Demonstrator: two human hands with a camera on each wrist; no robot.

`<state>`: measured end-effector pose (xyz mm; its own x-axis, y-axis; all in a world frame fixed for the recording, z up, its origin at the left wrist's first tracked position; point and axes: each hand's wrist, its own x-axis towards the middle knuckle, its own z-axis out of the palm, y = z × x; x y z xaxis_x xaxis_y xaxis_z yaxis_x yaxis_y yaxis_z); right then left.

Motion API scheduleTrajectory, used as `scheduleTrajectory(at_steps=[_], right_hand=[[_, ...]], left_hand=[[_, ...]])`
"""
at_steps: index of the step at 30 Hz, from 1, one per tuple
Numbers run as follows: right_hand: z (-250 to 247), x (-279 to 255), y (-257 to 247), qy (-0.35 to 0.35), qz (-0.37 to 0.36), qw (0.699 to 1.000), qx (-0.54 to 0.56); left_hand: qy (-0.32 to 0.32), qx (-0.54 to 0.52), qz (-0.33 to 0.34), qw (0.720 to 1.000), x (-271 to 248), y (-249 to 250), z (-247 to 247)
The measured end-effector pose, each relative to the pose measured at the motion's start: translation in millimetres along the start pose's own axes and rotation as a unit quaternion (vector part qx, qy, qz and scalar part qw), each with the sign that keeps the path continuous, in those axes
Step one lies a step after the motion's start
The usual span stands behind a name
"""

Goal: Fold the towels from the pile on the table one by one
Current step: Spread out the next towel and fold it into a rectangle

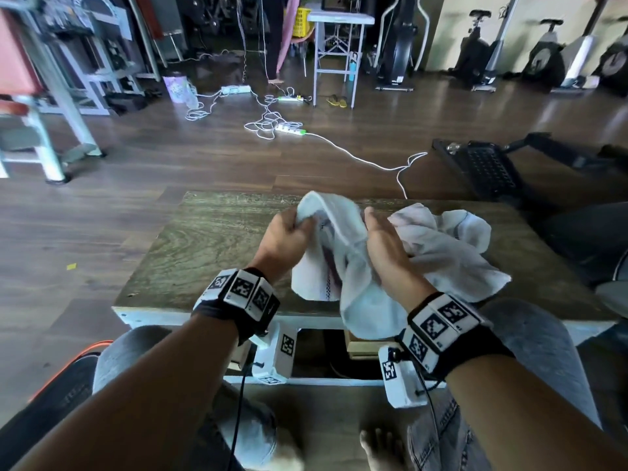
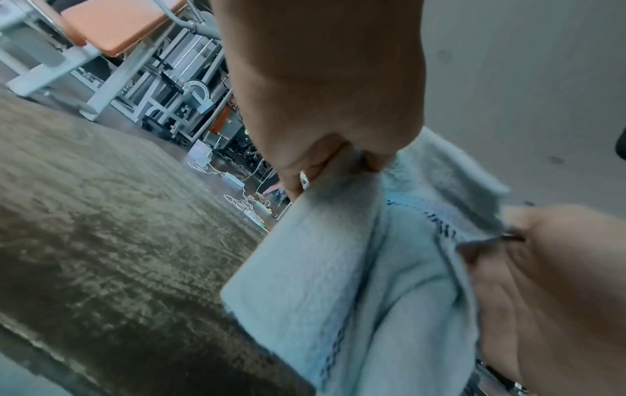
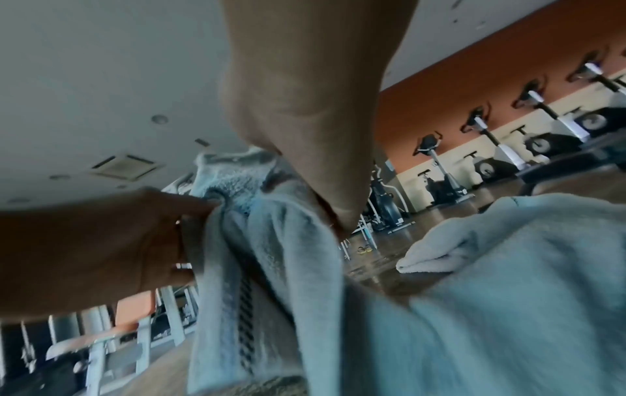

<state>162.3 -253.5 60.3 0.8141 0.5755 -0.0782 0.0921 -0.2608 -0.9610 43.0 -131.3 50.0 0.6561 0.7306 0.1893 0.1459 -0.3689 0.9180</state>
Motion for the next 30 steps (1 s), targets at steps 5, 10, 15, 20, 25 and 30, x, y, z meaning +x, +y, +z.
scheduleTrajectory(at_steps=[5, 10, 15, 20, 25, 30], right_hand=[[0.2, -9.1, 9.7, -0.042, -0.073, 0.996, 0.033], [-1.7, -6.0, 32.6, -0.074, -0.114, 0.976, -0.170], [-44.0, -8.4, 76.6, -0.046, 0.064, 0.866, -0.493], [-55.4, -12.1, 105.0, -0.002, 0.052, 0.885, -0.462], [-24.0, 1.9, 37.8, 0.065, -0.056, 0.951, -0.298], [15.1, 17.2, -28.2, -0.165, -0.176, 0.948, -0.208]], left_hand=[[0.024, 0.115, 0.033, 0.993, 7.7, 5.1, 10.5], [-0.014, 0.150, 0.049, 0.987, 9.9, 18.1, 16.0], [0.010, 0.126, 0.039, 0.991, 20.2, 31.9, -3.0], [0.026, 0.138, 0.039, 0.989, 18.5, 33.0, -18.2], [0.039, 0.130, 0.036, 0.990, 10.8, 25.3, -33.4], [0.091, 0.097, 0.027, 0.991, 1.1, 26.6, -48.3]])
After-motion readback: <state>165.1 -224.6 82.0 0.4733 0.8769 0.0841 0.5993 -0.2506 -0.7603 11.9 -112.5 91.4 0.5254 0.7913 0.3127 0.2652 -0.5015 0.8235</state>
